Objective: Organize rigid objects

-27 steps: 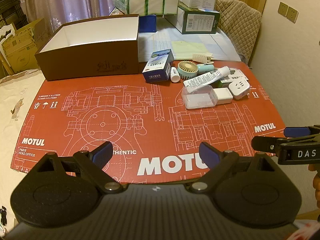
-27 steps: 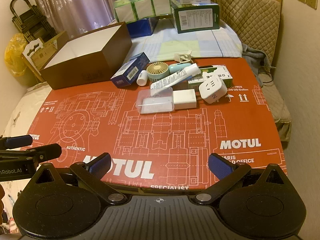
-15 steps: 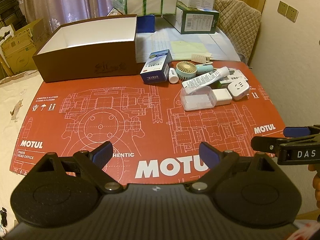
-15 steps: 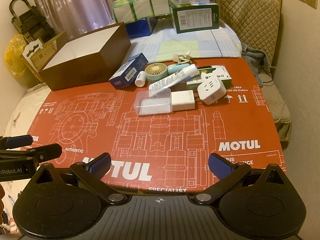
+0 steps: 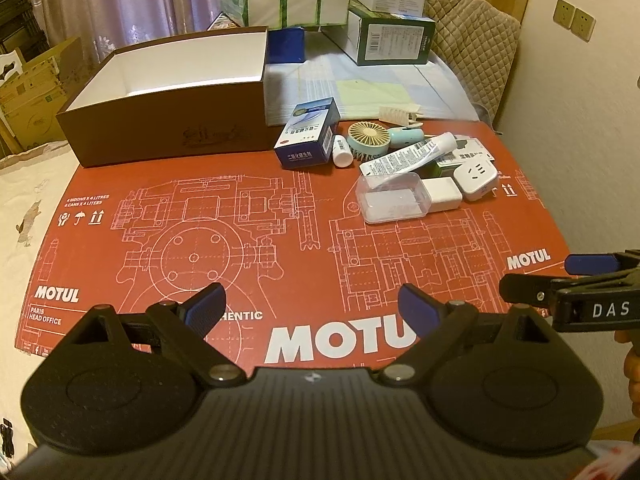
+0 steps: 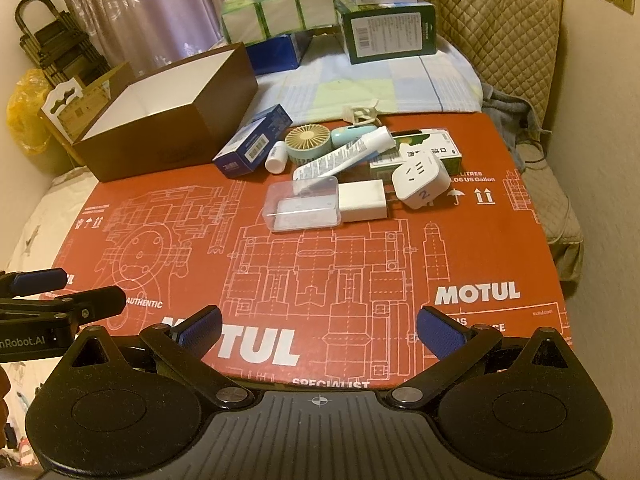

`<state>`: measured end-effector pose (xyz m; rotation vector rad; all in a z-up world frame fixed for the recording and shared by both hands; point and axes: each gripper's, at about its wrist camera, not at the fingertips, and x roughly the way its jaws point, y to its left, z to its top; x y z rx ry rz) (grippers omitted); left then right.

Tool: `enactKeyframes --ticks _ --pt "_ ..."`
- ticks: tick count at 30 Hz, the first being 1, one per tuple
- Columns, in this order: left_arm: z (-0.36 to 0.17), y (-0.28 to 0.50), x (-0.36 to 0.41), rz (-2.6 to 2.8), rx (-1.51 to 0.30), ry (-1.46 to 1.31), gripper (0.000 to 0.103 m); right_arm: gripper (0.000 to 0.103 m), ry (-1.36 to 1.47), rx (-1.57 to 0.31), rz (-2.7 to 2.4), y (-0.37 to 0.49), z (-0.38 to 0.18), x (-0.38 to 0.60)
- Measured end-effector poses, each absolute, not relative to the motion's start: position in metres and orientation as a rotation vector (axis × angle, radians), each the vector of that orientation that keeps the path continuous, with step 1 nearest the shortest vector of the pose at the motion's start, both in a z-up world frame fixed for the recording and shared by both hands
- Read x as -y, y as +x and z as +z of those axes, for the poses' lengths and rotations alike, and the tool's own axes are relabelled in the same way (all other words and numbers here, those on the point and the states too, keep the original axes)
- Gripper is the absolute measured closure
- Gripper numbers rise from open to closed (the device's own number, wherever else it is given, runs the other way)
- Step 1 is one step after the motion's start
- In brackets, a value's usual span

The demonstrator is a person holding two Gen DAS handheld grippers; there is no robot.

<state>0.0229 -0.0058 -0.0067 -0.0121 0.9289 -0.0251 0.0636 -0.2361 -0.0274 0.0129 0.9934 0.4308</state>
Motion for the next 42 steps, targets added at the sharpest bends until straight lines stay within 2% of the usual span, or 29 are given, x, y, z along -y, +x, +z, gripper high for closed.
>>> enactKeyframes --ticks 24,37,42 --pt "-0.010 0.067 0.001 -0.065 -0.932 0.024 0.012 0.002 0.044 -0.995 0.416 0.089 -0.030 0.232" --pt "-0.030 0.130 -0.012 -0.149 -0.919 0.065 0.012 0.002 0.159 -0.885 0.332 0.127 -0.043 0.263" --pt "-0.041 0.159 -0.018 -0.188 -0.919 0.060 0.013 0.020 0.181 -0.852 0.309 0.145 -0.056 0.268"
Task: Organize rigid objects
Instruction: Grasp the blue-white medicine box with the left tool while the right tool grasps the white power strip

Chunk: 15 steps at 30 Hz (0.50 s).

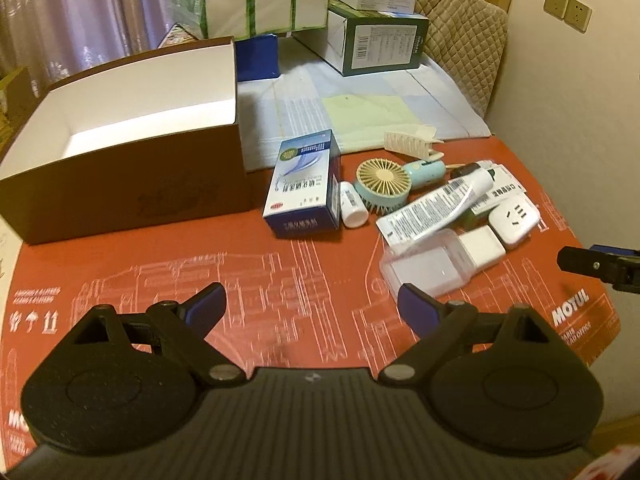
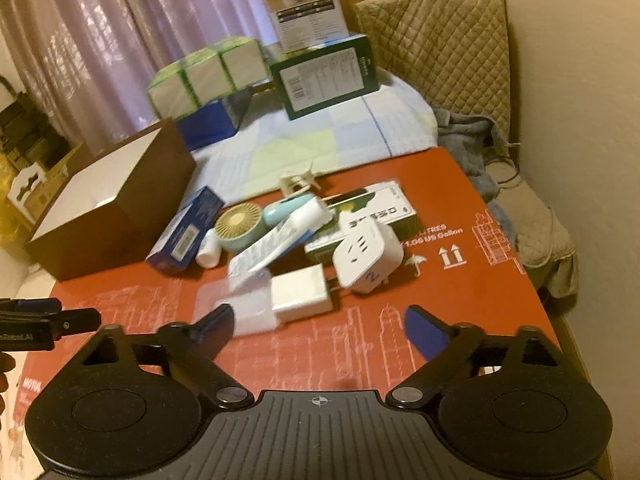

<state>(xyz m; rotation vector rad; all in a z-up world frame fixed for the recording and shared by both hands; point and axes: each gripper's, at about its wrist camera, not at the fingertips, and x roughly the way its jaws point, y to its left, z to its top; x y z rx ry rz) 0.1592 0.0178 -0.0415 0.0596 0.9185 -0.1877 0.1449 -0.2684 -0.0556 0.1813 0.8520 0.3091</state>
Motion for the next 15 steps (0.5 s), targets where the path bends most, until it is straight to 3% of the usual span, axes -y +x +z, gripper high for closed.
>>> enactKeyframes --ticks 6,15 --pt "-0.058 0.194 -0.022 -0.225 -0.923 0.061 0.015 0.039 0.208 -0.797 0.271 0.169 -0.075 0.273" --pt "-0.080 0.234 -0.032 -0.261 -0.925 0.051 0.017 0.045 0.307 -0.771 0.185 0.198 -0.099 0.287"
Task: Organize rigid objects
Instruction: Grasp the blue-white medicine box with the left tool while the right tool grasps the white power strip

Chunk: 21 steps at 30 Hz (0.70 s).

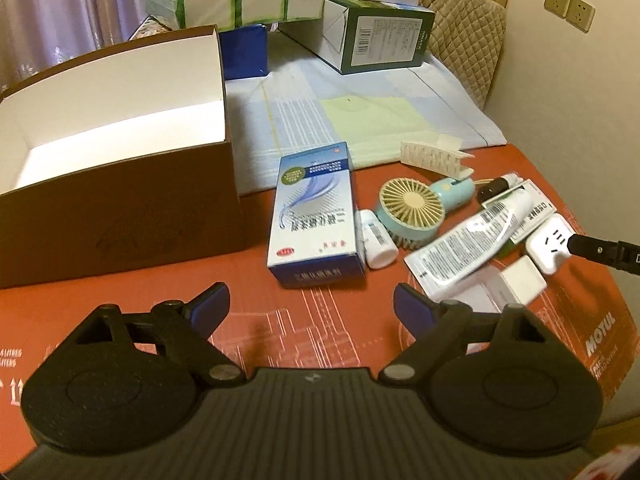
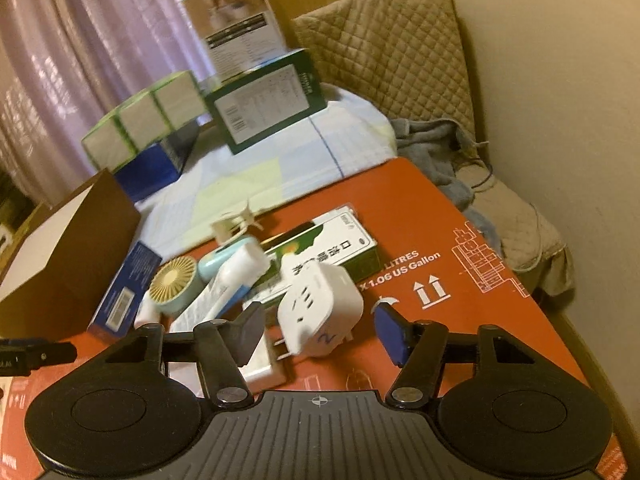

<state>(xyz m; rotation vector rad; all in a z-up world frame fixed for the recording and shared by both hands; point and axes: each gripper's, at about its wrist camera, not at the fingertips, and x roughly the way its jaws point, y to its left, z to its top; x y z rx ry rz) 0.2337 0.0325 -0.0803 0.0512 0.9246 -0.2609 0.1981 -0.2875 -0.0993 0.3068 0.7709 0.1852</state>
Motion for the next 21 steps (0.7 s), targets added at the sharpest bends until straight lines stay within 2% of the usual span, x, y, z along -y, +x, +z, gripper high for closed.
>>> enactKeyframes --ticks 10,11,12,16,21 --pt "-0.093 0.259 -0.041 -0.300 -0.934 0.013 0.017 0.046 0.373 -0.789 0.152 0.216 -0.122 0.285" --pt "-0.094 0.261 -0.041 -0.304 -0.934 0.009 0.017 0.050 0.378 -0.794 0.152 0.217 -0.124 0.284" --pt "-0.095 0.263 -0.042 -0.308 -0.933 0.004 0.017 0.060 0.379 -0.799 0.152 0.218 -0.125 0.283" --pt "-0.100 0.271 -0.042 -0.314 -0.934 -0.018 0.016 0.066 0.369 -0.791 0.157 0.218 -0.126 0.282" --pt "-0.109 0.280 -0.042 -0.325 -0.948 -0.037 0.018 0.079 0.326 -0.758 0.166 0.212 -0.115 0.281"
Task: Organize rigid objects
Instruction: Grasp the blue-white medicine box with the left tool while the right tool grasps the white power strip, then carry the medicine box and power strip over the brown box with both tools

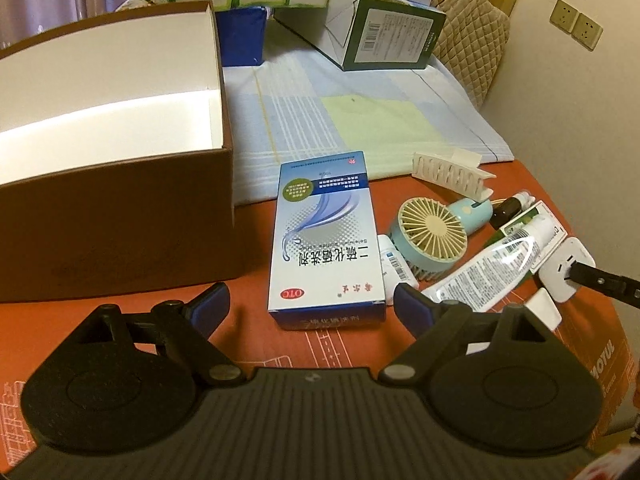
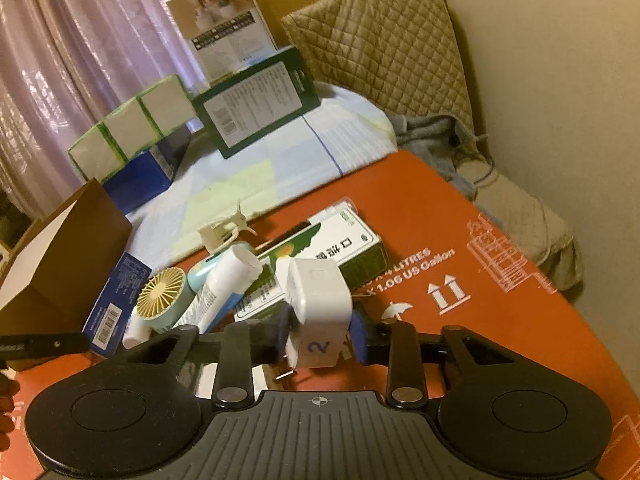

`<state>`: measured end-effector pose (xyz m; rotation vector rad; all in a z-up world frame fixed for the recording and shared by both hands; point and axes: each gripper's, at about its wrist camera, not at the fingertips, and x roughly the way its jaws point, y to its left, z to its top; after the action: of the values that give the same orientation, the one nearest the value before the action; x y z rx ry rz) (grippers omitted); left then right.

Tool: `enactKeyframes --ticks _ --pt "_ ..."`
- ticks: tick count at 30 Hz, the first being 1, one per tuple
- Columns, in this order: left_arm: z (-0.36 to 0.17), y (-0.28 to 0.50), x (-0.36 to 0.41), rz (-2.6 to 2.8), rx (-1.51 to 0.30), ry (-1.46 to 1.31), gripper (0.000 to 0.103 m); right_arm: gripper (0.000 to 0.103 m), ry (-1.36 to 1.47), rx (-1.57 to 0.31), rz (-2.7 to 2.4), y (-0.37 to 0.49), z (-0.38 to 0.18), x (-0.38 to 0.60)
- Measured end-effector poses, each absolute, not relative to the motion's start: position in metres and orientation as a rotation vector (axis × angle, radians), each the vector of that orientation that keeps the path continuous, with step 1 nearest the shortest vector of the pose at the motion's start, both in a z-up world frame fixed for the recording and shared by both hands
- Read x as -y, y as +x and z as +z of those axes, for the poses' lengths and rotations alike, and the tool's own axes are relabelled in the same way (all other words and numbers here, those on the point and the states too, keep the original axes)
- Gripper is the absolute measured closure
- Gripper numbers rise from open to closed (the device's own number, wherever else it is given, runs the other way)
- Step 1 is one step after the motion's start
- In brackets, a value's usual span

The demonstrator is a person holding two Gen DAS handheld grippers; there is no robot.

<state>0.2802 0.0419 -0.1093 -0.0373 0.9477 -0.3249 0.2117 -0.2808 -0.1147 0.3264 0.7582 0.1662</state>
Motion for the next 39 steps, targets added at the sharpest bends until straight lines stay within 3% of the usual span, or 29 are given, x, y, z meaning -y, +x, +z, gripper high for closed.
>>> enactKeyframes --ticks 2,6,13,24,29,36,39 --pt "-0.112 0.283 -0.042 -0.331 -0.946 -0.047 0.020 0.080 0.297 -0.754 0.150 0.209 -0.110 0.280" --pt "-0.117 0.285 -0.043 -0.351 -0.946 -0.052 0.040 0.080 0.228 -0.764 0.115 0.201 -0.104 0.280" --pt "-0.113 0.259 -0.052 -0.336 -0.923 0.005 0.041 0.080 0.153 -0.781 0.116 0.188 -0.096 0.280" --pt "-0.104 0.184 -0.086 -0.323 -1.030 0.099 0.040 0.080 0.089 -0.817 0.181 0.170 -0.090 0.274" --pt "-0.092 0.190 -0.087 -0.317 -1.016 0.127 0.030 0.080 0.062 -0.824 0.212 0.165 -0.087 0.270" --pt "-0.106 0.224 -0.058 -0.326 -1.048 0.242 0.030 0.080 0.057 -0.810 0.211 0.160 -0.079 0.264" --pt "-0.111 0.229 -0.057 -0.340 -1.049 0.247 0.036 0.080 0.050 -0.803 0.208 0.157 -0.074 0.262"
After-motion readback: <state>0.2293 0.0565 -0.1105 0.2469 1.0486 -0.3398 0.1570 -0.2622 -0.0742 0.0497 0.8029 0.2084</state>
